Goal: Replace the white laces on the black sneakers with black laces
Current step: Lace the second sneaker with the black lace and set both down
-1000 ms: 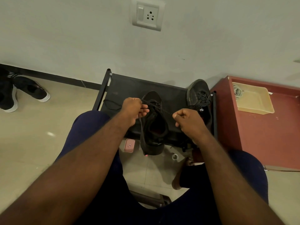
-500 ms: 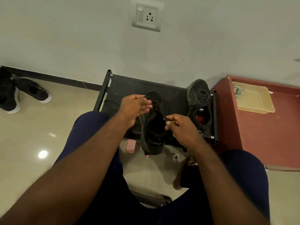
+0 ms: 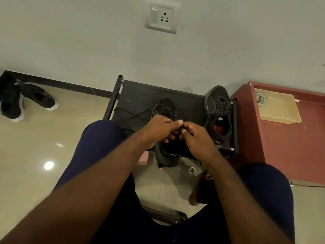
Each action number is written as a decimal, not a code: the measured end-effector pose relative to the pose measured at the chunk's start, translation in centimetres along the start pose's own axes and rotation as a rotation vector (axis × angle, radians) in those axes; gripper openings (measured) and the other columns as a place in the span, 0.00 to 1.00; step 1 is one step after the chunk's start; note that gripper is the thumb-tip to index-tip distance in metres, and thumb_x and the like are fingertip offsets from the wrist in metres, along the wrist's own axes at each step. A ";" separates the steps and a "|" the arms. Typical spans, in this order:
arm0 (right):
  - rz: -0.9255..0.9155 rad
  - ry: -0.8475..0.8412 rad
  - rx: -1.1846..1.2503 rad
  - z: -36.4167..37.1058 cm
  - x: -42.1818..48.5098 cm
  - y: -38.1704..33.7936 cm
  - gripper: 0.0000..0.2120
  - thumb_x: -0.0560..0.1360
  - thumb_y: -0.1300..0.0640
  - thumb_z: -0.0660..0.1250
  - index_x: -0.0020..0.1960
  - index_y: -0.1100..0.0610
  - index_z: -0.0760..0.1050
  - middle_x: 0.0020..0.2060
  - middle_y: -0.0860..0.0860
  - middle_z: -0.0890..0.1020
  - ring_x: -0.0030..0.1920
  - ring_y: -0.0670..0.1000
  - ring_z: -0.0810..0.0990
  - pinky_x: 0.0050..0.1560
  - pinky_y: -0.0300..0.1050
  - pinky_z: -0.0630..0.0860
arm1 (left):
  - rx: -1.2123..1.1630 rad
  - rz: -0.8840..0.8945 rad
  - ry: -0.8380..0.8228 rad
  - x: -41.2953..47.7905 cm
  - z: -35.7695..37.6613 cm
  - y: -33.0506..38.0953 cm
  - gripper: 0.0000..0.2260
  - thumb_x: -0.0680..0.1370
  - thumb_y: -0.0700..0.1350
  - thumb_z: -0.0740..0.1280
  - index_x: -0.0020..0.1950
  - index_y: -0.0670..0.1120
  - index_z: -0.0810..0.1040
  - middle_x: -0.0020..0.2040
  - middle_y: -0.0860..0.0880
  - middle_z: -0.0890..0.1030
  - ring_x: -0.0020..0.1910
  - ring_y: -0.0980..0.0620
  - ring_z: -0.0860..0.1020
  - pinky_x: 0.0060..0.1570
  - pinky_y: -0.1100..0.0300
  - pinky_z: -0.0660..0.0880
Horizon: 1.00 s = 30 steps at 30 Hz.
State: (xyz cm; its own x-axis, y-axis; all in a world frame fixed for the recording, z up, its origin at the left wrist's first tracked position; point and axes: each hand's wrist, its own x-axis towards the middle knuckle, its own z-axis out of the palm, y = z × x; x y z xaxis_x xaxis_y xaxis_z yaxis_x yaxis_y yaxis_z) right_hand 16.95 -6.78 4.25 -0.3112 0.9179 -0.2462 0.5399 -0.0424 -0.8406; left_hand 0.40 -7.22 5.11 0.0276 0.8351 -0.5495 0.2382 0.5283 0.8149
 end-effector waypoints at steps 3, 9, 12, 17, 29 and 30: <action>-0.002 -0.051 0.038 0.1 -0.2 -0.8 0.15 0.83 0.62 0.60 0.67 0.51 0.75 0.42 0.51 0.82 0.32 0.35 0.76 0.36 0.30 0.70 | -0.036 0.094 0.106 0.3 0.2 -0.3 0.10 0.80 0.47 0.67 0.49 0.41 0.83 0.41 0.47 0.84 0.39 0.54 0.81 0.34 0.65 0.75; -0.007 -0.109 0.113 0.1 -0.7 -1.0 0.20 0.83 0.63 0.60 0.73 0.50 0.66 0.44 0.56 0.83 0.31 0.35 0.76 0.34 0.30 0.70 | -0.145 0.076 0.024 0.6 -0.4 -0.1 0.07 0.79 0.44 0.69 0.49 0.40 0.80 0.41 0.47 0.83 0.38 0.55 0.80 0.35 0.64 0.75; 0.037 -0.060 0.116 0.3 -0.5 -0.6 0.18 0.83 0.63 0.60 0.71 0.52 0.68 0.42 0.55 0.83 0.30 0.36 0.75 0.36 0.31 0.69 | -0.301 0.087 0.258 1.3 -0.9 0.2 0.05 0.80 0.43 0.66 0.48 0.41 0.79 0.39 0.47 0.81 0.35 0.55 0.79 0.32 0.64 0.75; 0.113 -0.044 0.051 -0.1 0.0 0.5 0.12 0.84 0.62 0.56 0.58 0.52 0.77 0.41 0.52 0.82 0.26 0.39 0.72 0.33 0.37 0.67 | -0.374 0.074 0.513 2.8 -3.3 -0.9 0.05 0.81 0.42 0.65 0.55 0.43 0.77 0.42 0.46 0.82 0.36 0.54 0.78 0.33 0.63 0.76; 0.442 0.157 0.584 1.7 0.1 0.6 0.13 0.86 0.52 0.56 0.52 0.58 0.75 0.30 0.50 0.73 0.23 0.44 0.64 0.22 0.37 0.59 | 0.768 0.080 0.329 3.6 1.8 -3.5 0.17 0.76 0.49 0.69 0.61 0.43 0.74 0.61 0.43 0.71 0.57 0.42 0.75 0.57 0.48 0.76; 0.453 0.124 0.577 1.6 0.1 0.7 0.10 0.85 0.56 0.56 0.54 0.57 0.75 0.32 0.51 0.74 0.24 0.44 0.64 0.22 0.37 0.59 | 0.749 0.104 0.335 3.6 1.6 -3.5 0.14 0.77 0.48 0.68 0.60 0.43 0.75 0.61 0.43 0.72 0.56 0.42 0.75 0.57 0.49 0.76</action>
State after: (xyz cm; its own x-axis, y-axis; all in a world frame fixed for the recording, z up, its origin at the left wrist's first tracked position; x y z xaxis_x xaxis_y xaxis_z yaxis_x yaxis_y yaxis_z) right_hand 16.06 -7.37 2.92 -0.0466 0.7979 -0.6009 0.0873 -0.5960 -0.7982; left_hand 1.26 -6.32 -0.01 -0.1776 0.9381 -0.2975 0.8375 0.3028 0.4548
